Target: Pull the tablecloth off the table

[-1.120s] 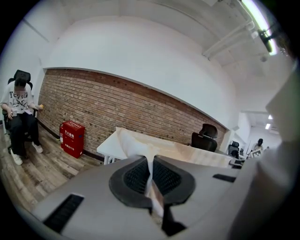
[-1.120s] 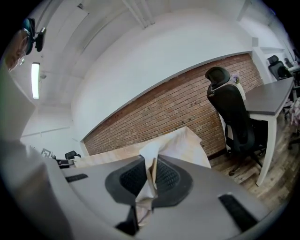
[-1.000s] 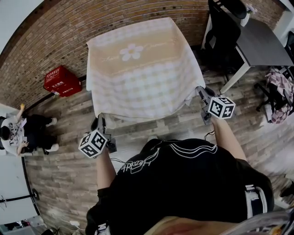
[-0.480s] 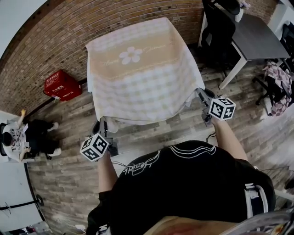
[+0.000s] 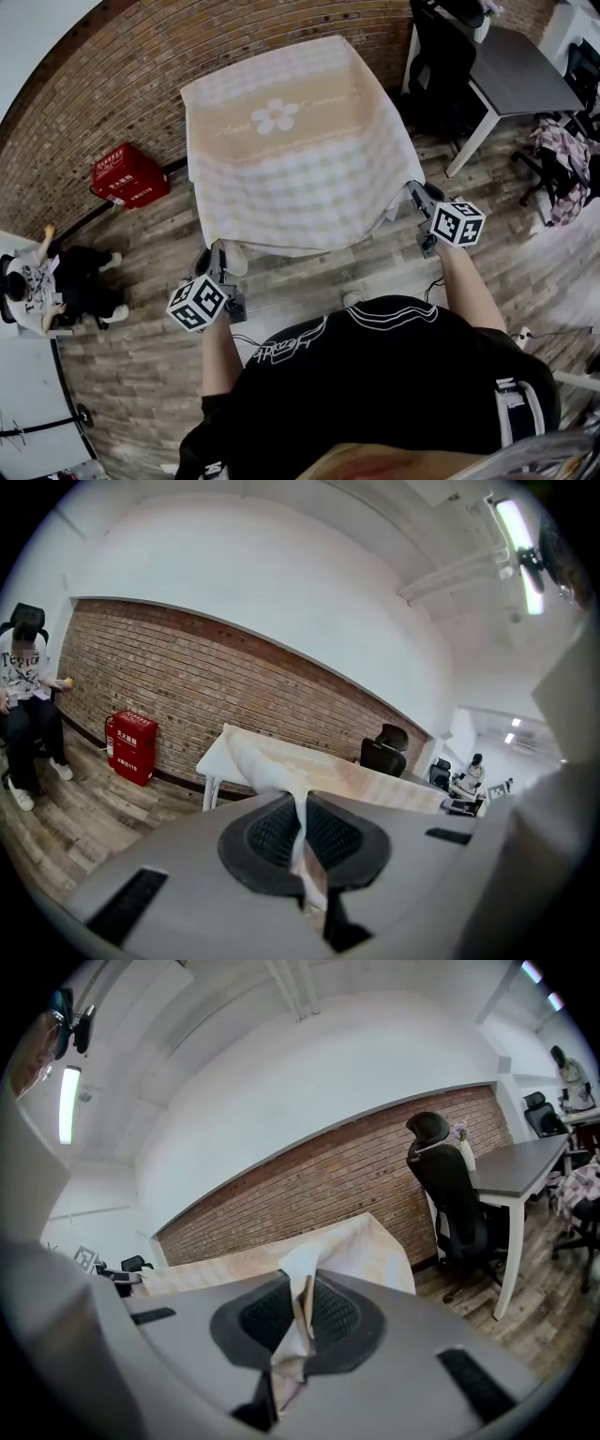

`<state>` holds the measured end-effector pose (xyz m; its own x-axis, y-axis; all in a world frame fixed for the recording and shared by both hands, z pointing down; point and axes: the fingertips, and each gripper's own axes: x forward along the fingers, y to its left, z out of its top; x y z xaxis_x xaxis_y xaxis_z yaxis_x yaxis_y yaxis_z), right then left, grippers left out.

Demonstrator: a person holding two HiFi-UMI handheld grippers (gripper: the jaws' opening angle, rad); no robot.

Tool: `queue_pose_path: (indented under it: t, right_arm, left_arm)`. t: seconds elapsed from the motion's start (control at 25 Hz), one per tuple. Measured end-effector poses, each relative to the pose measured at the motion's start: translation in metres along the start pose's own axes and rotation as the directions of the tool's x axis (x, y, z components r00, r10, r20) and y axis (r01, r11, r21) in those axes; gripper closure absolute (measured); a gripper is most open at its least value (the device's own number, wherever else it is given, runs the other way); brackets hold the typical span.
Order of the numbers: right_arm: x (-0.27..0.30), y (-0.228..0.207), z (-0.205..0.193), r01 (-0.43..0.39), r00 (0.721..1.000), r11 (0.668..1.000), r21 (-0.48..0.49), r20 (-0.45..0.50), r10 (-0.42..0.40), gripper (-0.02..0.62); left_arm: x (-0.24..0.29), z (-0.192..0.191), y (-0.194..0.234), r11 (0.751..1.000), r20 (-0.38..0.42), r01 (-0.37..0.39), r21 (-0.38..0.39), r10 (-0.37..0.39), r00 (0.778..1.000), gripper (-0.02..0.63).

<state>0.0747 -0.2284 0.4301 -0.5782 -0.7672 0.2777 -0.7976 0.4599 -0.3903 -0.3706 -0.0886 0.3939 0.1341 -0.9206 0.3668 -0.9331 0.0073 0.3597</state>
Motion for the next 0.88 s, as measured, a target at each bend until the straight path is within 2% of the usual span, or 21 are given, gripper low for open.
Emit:
queue_pose_path:
  t: [0.28, 0.52, 0.88]
  right_arm:
    - [-0.021, 0.021, -0.021, 0.033, 0.999, 0.999, 0.019, 0.021, -0.034, 0.588]
    - [-0.049, 0.046, -0.056, 0.052, 0.998, 0.998, 0.018, 0.041, -0.053, 0.588]
    - [-0.061, 0.056, -0.049, 0.052, 0.998, 0.998, 0.034, 0.041, -0.054, 0.588]
  left_arm:
    - [-0.025, -0.013, 0.010, 0.999, -0.007, 0.037, 0.010, -0.037, 0.999, 0.600]
    - [-0.053, -0.035, 0.021, 0.997, -0.009, 0.073, 0.028, -0.073, 0.997, 0.600]
    - [-0.069, -0.032, 0.016, 0.997, -0.018, 0.077, 0.020, -0.077, 0.997, 0.600]
